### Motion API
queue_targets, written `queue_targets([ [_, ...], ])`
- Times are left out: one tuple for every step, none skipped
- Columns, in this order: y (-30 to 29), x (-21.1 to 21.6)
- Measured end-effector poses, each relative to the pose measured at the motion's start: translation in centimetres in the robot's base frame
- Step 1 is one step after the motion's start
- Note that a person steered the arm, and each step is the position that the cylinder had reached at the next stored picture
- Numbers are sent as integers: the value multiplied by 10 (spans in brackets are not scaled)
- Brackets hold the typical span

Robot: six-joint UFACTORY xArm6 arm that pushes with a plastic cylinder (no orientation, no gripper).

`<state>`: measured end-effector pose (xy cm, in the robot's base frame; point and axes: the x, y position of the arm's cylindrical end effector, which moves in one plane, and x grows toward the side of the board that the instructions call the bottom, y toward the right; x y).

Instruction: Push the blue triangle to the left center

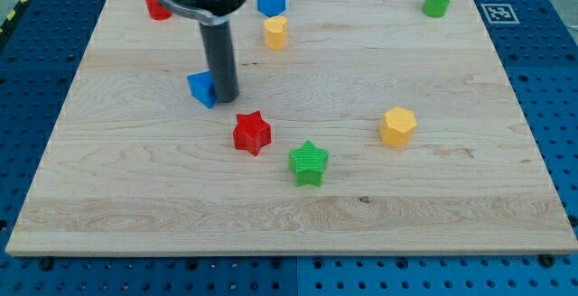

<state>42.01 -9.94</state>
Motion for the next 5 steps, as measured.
queue_targets([
  [-28,-1],
  [-53,-1],
  [-73,-3],
  [-64,-2],
  [-34,-2],
])
